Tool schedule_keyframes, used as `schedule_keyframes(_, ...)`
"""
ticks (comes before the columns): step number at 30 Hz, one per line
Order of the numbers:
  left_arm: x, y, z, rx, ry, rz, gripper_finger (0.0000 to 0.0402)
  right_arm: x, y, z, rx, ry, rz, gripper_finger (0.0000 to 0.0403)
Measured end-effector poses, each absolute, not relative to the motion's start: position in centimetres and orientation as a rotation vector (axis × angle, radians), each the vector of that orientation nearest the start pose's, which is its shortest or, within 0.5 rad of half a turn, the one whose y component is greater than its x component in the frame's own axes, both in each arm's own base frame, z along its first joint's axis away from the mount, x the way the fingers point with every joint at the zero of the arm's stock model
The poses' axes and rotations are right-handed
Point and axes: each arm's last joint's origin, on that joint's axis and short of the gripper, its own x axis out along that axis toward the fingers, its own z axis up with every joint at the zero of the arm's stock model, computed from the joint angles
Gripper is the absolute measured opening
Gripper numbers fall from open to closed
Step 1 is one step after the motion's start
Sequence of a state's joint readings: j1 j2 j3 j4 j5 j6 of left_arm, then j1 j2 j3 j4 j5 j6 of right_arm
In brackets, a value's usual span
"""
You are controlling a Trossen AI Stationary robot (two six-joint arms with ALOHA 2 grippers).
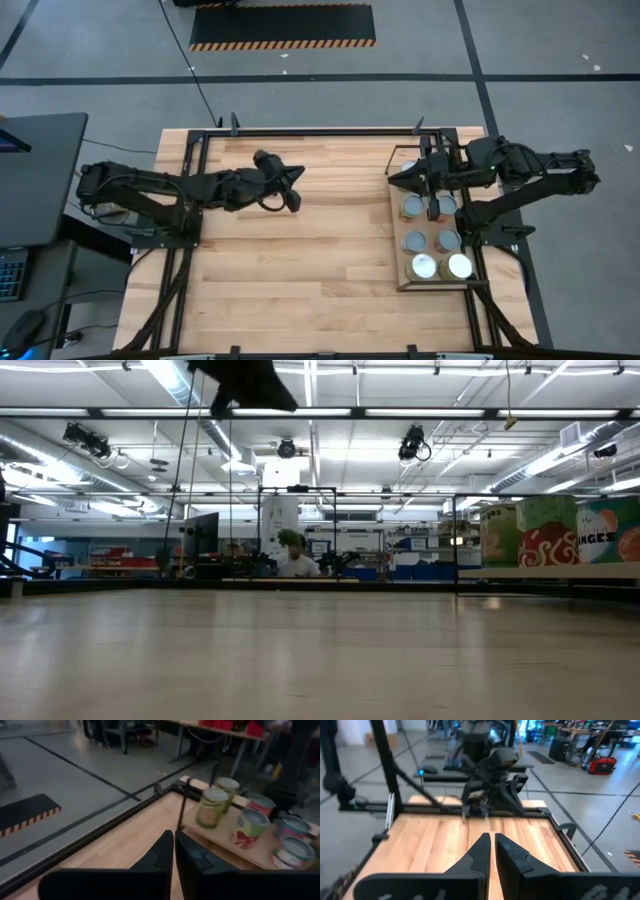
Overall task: Pick and place cans onto a shelf
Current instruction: Return to Home Position
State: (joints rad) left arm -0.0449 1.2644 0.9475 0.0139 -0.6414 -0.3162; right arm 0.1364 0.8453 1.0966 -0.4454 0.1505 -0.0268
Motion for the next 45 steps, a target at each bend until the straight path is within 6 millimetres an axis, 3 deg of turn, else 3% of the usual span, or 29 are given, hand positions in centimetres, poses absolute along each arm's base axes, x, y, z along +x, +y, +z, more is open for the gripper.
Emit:
schedule_keyframes(3,26.8,0.8,29.8,-0.186,0.115,0.657,0.0023,15.9,1.9,40.0,-0.098,0.210,0.042,0.0032)
schedule_keyframes(7,25.8,1.4,29.4,-0.042,0.060,0.635,0.0023,16.6,2.0,39.8,-0.129,0.221,0.036,0.0032)
schedule_keyframes(11,24.7,1.9,27.6,0.124,0.278,0.660,0.0025,16.8,1.9,40.4,-0.064,0.179,0.005,0.0032)
schedule_keyframes(14,24.4,1.9,26.5,0.140,0.382,0.678,0.0025,16.3,1.9,41.3,0.034,0.146,0.017,0.0031)
schedule_keyframes(23,25.2,0.7,28.8,-0.055,0.100,0.536,0.0025,14.4,2.8,41.4,-0.067,0.142,0.339,0.0034)
schedule_keyframes(27,25.4,-0.2,30.2,-0.050,-0.026,0.429,0.0025,13.5,2.7,41.8,-0.060,0.110,0.286,0.0032)
schedule_keyframes(32,25.5,-0.9,29.6,-0.105,0.027,0.331,0.0025,12.1,2.1,41.7,-0.057,0.072,0.166,0.0033)
schedule_keyframes(35,25.5,-0.8,29.1,-0.192,0.058,0.346,0.0025,11.1,1.9,41.3,-0.061,0.064,0.167,0.0034)
schedule_keyframes(38,25.3,-1.1,29.0,-0.162,0.012,0.327,0.0025,9.7,1.8,40.4,-0.014,0.043,0.195,0.0034)
schedule_keyframes(45,24.9,-0.9,26.1,-0.154,-0.018,0.335,0.0025,8.6,1.5,36.2,0.086,-0.162,0.170,0.0034)
